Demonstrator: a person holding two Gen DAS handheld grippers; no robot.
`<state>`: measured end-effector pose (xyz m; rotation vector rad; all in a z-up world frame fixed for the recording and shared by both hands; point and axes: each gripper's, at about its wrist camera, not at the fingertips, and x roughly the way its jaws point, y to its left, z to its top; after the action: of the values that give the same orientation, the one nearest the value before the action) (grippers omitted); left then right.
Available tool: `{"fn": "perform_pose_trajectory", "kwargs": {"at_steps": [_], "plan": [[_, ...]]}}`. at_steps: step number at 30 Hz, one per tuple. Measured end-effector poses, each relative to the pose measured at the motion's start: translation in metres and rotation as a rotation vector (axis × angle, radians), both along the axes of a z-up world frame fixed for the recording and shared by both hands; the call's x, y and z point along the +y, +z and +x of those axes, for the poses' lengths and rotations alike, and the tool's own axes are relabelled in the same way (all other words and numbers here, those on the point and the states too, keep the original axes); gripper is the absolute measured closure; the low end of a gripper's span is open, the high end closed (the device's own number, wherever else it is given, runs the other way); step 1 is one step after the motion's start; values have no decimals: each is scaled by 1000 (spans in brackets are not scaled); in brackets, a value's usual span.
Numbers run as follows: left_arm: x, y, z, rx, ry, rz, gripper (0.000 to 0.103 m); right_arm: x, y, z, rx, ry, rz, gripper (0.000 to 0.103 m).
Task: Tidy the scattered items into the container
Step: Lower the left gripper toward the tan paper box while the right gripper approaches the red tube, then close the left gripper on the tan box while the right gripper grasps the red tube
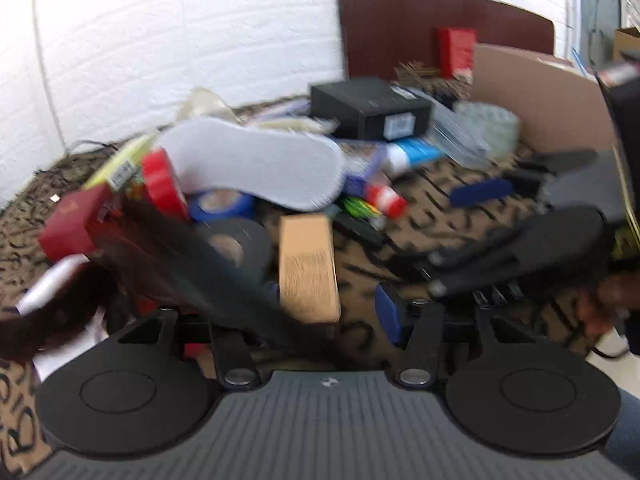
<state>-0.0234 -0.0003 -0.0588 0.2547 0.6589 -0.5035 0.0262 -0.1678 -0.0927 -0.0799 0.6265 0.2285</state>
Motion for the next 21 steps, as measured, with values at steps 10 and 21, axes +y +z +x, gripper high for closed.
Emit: {"fn": "perform_pose_trajectory", "kwargs": {"at_steps": [10, 21], "plan": [[-10, -4, 19, 8, 105, -1, 60, -3, 0, 6, -25, -53, 10, 36], [-8, -4, 15, -15, 119, 9, 61, 2, 0, 33, -41, -36, -20, 84]]}}
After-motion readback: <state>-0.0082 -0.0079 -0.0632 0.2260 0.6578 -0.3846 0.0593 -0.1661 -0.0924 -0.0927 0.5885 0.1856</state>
